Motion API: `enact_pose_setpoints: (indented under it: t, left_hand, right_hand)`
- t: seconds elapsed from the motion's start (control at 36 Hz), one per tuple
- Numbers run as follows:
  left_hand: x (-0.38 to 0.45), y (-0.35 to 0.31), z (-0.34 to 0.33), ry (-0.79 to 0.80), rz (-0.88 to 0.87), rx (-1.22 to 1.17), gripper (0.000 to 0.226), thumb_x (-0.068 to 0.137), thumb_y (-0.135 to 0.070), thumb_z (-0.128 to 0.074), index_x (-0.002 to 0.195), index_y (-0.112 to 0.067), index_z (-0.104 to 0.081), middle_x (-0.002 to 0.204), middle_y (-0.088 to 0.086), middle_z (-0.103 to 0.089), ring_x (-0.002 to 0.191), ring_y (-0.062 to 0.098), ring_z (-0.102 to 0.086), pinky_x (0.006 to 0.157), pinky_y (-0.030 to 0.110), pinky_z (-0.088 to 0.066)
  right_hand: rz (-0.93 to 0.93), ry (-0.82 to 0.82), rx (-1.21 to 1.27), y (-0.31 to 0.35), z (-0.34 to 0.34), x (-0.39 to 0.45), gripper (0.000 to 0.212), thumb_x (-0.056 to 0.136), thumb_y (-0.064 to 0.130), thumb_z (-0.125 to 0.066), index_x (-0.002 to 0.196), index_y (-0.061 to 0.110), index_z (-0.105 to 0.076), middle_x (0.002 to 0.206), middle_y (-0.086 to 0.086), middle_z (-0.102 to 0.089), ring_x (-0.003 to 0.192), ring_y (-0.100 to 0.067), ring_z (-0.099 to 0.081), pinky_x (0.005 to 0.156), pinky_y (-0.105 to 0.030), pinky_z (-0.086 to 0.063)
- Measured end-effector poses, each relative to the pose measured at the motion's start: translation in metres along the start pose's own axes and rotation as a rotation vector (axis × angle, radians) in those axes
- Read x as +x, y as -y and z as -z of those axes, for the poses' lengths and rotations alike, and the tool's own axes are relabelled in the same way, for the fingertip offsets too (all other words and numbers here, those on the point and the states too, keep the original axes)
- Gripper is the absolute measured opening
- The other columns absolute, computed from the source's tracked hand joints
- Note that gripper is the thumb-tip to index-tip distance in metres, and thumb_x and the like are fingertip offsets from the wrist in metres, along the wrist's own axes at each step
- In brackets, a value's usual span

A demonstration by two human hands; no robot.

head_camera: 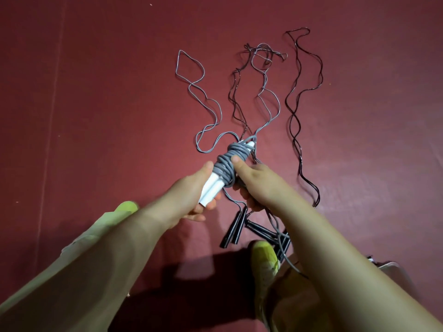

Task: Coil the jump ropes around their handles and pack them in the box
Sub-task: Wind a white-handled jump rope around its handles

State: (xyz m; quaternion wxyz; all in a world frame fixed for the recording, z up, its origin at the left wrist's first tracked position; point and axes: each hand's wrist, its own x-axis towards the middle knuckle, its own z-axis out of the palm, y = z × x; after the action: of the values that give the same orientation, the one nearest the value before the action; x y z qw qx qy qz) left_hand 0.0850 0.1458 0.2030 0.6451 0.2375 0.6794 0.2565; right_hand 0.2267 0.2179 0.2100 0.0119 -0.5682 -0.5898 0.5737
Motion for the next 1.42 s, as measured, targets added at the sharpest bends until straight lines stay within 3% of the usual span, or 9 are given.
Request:
enact_pose_setpoints:
  t: [0.14, 0.28, 0.5, 0.64, 0.78, 0.97, 1.17, 1.28, 1.42]
  left_hand:
    - [0.01, 0.008, 0.003, -0.077, -0.075, 0.109, 0.064, 0.091, -0.068, -0.029, 0.081, -0.015, -0.065, 0.058, -0.005, -0.059, 0.044, 0.009, -0.044, 0.068, 0.031, -0.045]
    - [0.017, 0.013, 0.01, -0.215, -0.181, 0.272, 0.09, 0.054, -0.086, -0.028, 0.078, -0.009, -0.066, 0.068, 0.0, -0.063, 0.066, 0.019, -0.055, 0.075, 0.035, -0.044]
    - [0.012, 0.01, 0.009, -0.287, -0.282, 0.384, 0.066, 0.067, -0.068, -0.044, 0.078, -0.003, -0.05, 0.069, -0.002, -0.042, 0.066, 0.019, -0.037, 0.061, 0.033, -0.031]
    - [0.012, 0.007, 0.011, -0.271, -0.27, 0.333, 0.064, 0.068, -0.067, -0.056, 0.083, -0.005, -0.055, 0.07, -0.003, -0.047, 0.064, 0.017, -0.04, 0.06, 0.032, -0.032]
    - [0.001, 0.001, 0.01, -0.021, -0.198, 0.017, 0.042, 0.056, -0.055, -0.068, 0.068, -0.019, -0.05, 0.058, -0.008, -0.045, 0.057, 0.013, -0.039, 0.056, 0.028, -0.03]
    - [-0.014, 0.0, 0.003, 0.436, -0.035, -0.255, 0.033, 0.071, -0.039, -0.059, 0.086, -0.01, -0.064, 0.073, 0.006, -0.07, 0.072, 0.022, -0.07, 0.077, 0.041, -0.055]
    - [-0.012, 0.002, -0.003, 0.167, -0.184, 0.015, 0.018, 0.089, -0.022, -0.065, 0.073, -0.015, -0.06, 0.064, 0.004, -0.065, 0.054, 0.012, -0.063, 0.057, 0.024, -0.053]
    - [-0.006, 0.012, 0.002, 0.037, -0.245, 0.284, 0.029, 0.07, -0.049, -0.067, 0.069, -0.02, -0.064, 0.07, 0.002, -0.071, 0.068, 0.025, -0.068, 0.077, 0.044, -0.055]
    - [-0.002, 0.014, 0.0, -0.045, -0.288, 0.361, 0.021, 0.076, -0.042, -0.068, 0.068, -0.023, -0.062, 0.067, -0.001, -0.07, 0.065, 0.019, -0.067, 0.069, 0.037, -0.053]
  right_hand:
    - [0.004, -0.014, -0.096, -0.001, -0.001, 0.001, 0.062, 0.096, 0.06, -0.032, 0.068, 0.012, -0.06, 0.056, -0.003, -0.049, 0.049, -0.025, -0.049, 0.058, -0.034, -0.046]
    - [0.055, -0.039, -0.124, -0.002, -0.006, 0.0, 0.051, 0.102, 0.05, -0.026, 0.071, 0.022, -0.055, 0.07, 0.003, -0.05, 0.06, -0.015, -0.046, 0.062, -0.029, -0.04]
    - [0.077, 0.029, -0.048, 0.003, -0.006, -0.006, 0.052, 0.099, 0.056, -0.022, 0.087, 0.013, -0.05, 0.077, -0.014, -0.043, 0.064, -0.023, -0.038, 0.052, -0.03, -0.03]
    - [0.05, 0.029, -0.002, 0.001, -0.005, -0.004, 0.045, 0.099, 0.056, -0.026, 0.081, 0.021, -0.047, 0.073, -0.004, -0.04, 0.057, -0.017, -0.031, 0.05, -0.027, -0.026]
    - [0.088, 0.027, 0.135, 0.002, -0.002, -0.002, 0.04, 0.098, 0.05, -0.037, 0.067, 0.026, -0.036, 0.055, 0.007, -0.031, 0.046, -0.01, -0.021, 0.046, -0.025, -0.019]
    - [0.235, 0.076, 0.295, 0.012, -0.004, -0.009, 0.03, 0.079, 0.045, -0.044, 0.063, 0.02, -0.037, 0.043, 0.014, -0.029, 0.038, -0.005, -0.02, 0.037, -0.018, -0.017]
    - [0.143, 0.127, 0.052, 0.003, 0.003, -0.008, 0.052, 0.096, 0.059, -0.028, 0.072, 0.015, -0.04, 0.05, 0.005, -0.03, 0.041, -0.01, -0.022, 0.04, -0.02, -0.021]
    - [0.053, 0.071, -0.101, -0.002, 0.0, -0.005, 0.055, 0.093, 0.065, -0.028, 0.064, 0.02, -0.039, 0.052, 0.006, -0.039, 0.042, -0.009, -0.031, 0.048, -0.025, -0.026]
    - [0.03, -0.041, -0.155, 0.003, -0.005, -0.007, 0.061, 0.095, 0.061, -0.032, 0.057, 0.017, -0.049, 0.056, 0.004, -0.049, 0.055, -0.016, -0.042, 0.056, -0.029, -0.031]
